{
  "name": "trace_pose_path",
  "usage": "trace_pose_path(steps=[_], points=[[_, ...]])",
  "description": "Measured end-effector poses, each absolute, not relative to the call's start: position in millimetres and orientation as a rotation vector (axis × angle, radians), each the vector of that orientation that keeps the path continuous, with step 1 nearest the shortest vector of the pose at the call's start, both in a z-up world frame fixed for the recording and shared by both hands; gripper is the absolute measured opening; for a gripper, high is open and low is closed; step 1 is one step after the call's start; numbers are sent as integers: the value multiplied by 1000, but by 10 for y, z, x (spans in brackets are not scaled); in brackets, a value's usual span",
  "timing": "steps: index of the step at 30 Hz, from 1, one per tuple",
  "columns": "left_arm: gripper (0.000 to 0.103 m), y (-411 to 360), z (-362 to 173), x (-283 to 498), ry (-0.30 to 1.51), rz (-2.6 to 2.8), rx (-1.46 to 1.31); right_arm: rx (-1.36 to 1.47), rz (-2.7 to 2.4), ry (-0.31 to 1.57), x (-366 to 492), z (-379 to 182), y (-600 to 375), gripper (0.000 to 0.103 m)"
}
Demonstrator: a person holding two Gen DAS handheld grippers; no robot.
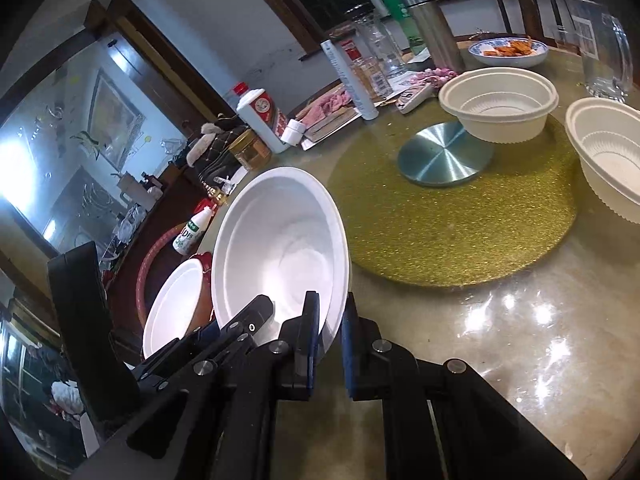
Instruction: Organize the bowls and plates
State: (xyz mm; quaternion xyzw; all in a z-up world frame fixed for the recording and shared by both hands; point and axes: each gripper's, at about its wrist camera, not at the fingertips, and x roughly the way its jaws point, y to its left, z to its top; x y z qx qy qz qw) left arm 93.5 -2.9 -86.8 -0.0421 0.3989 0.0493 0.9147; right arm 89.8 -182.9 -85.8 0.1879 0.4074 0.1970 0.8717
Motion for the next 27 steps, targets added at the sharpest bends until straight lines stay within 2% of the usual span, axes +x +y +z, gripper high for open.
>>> trace_pose_path(steps=[27], points=[[23, 440, -465, 520, 692, 177, -96, 301, 536, 775, 648, -472, -1369, 10]])
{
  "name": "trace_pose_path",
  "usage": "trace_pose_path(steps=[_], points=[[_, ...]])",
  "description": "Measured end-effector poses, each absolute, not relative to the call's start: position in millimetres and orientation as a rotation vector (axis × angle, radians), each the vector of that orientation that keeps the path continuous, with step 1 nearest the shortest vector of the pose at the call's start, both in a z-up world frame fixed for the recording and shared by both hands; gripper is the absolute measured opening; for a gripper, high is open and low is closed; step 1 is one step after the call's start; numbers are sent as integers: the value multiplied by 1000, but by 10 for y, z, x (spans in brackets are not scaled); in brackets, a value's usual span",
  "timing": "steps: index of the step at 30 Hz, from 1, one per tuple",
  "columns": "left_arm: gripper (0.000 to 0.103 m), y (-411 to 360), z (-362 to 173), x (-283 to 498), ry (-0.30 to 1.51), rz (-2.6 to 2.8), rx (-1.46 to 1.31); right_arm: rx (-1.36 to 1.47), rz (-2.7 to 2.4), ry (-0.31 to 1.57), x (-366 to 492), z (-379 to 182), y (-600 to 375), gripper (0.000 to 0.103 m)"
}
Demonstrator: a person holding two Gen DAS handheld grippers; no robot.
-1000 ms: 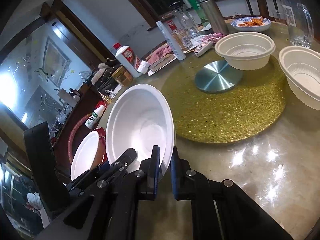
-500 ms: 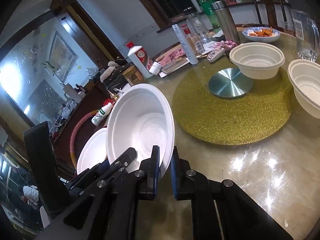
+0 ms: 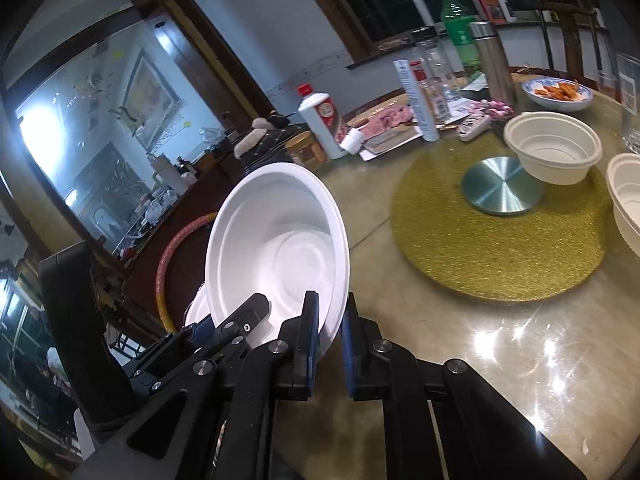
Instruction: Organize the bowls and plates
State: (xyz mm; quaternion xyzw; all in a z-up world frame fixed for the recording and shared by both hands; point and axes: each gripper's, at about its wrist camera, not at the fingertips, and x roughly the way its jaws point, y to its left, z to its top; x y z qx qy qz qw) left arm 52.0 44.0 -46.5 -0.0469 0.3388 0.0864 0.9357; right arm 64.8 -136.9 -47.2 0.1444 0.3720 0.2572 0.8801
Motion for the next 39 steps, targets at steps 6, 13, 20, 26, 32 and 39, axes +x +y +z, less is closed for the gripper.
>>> trace_pose_path(steps=[6, 13, 20, 26, 32, 39], points=[[23, 658, -432, 438, 679, 210, -122, 269, 577, 774, 603, -413, -1155, 10], [23, 891, -425, 360, 664, 241, -146, 232, 621, 776, 582, -364, -905, 10], [24, 1114, -481, 334, 668, 273, -174, 184, 660, 796, 613, -367, -653, 10], [24, 1320, -506, 334, 674, 299, -195, 127, 686, 813, 655, -370, -385, 11], [24, 1496, -464, 411, 695, 307, -198, 84, 717, 832, 732, -325, -147, 11], [24, 1564, -503, 448, 730, 304, -173, 100, 760, 898, 878, -393, -17, 12]])
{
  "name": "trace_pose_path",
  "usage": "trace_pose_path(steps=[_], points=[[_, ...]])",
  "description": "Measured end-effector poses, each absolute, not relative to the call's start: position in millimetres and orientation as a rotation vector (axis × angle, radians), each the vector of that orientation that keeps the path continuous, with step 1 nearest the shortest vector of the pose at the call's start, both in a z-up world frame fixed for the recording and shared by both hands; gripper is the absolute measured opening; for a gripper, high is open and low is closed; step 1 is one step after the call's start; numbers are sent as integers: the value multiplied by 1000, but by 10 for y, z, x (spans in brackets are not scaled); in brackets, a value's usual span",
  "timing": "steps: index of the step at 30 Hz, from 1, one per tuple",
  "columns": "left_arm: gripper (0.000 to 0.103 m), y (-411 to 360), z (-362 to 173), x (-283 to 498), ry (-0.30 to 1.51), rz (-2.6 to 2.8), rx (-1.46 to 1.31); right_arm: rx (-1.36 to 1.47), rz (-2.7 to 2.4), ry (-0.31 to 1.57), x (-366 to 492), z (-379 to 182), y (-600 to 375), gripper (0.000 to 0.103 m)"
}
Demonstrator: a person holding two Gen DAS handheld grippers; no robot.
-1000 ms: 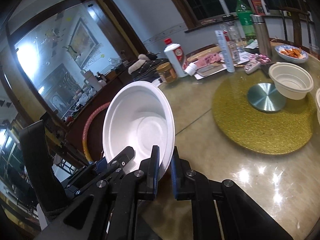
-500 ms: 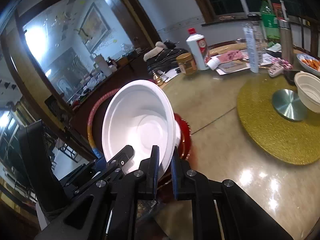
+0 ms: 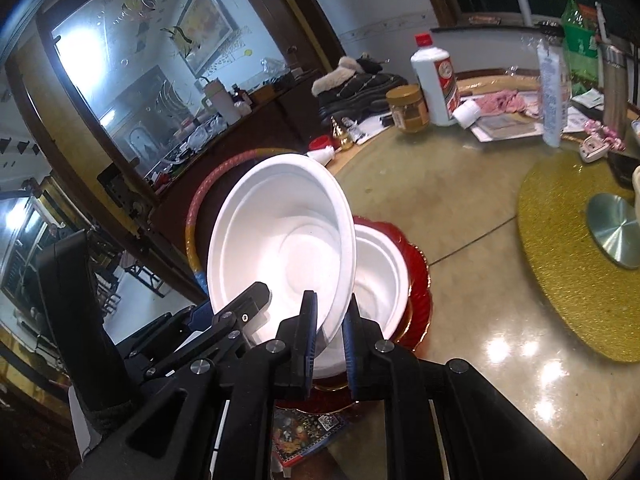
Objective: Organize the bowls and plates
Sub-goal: 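Lower the white foam bowl into the stack and open both grippers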
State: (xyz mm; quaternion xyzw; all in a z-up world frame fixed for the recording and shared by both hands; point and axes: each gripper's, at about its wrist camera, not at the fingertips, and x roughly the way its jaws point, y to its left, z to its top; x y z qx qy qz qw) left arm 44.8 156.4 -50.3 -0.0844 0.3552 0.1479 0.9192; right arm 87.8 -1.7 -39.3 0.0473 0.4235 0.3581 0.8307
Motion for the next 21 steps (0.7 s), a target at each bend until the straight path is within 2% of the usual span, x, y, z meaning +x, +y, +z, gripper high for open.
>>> trace_pose_path(steps=[21], points=[[24, 1603, -596, 532, 775, 321, -133, 107, 769, 971, 1035, -569, 85, 12]])
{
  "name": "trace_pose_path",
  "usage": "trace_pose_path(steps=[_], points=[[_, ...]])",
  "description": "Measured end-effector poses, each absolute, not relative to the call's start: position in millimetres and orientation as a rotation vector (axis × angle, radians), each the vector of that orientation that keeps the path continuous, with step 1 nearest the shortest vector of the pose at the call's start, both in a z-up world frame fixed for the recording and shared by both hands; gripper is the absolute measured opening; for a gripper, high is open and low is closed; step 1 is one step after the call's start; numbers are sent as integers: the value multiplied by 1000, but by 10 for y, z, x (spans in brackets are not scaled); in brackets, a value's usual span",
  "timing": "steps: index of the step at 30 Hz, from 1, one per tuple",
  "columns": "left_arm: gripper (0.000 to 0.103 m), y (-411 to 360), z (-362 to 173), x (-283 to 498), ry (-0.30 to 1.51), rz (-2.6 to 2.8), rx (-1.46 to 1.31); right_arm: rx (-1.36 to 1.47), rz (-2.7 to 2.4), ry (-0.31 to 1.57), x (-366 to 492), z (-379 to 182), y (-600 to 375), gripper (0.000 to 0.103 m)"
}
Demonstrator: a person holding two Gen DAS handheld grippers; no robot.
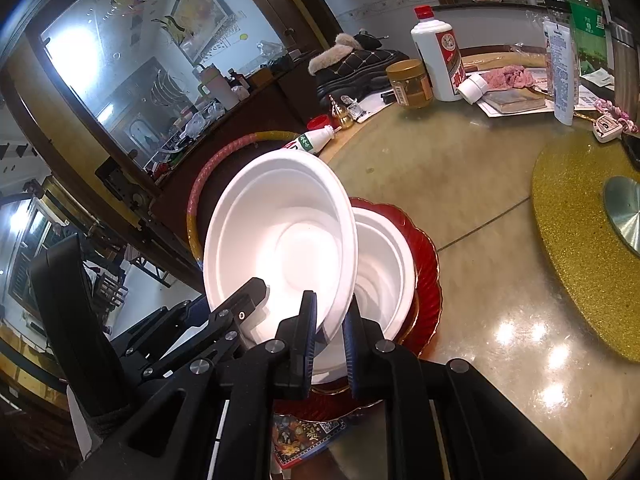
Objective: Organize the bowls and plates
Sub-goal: 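Lower the white foam bowl into the stack and open both grippers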
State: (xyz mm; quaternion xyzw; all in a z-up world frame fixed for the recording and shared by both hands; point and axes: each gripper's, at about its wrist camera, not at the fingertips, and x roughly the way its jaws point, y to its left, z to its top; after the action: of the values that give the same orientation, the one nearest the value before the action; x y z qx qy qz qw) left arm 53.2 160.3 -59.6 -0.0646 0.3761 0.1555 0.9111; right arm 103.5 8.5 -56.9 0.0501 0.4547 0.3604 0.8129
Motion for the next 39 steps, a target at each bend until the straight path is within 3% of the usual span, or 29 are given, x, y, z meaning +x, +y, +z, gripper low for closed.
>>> trace_pose_path(steps=[39], points=[[24, 1624, -632, 627, 886, 290, -146, 164, 767, 1052, 1131, -735, 89, 16]])
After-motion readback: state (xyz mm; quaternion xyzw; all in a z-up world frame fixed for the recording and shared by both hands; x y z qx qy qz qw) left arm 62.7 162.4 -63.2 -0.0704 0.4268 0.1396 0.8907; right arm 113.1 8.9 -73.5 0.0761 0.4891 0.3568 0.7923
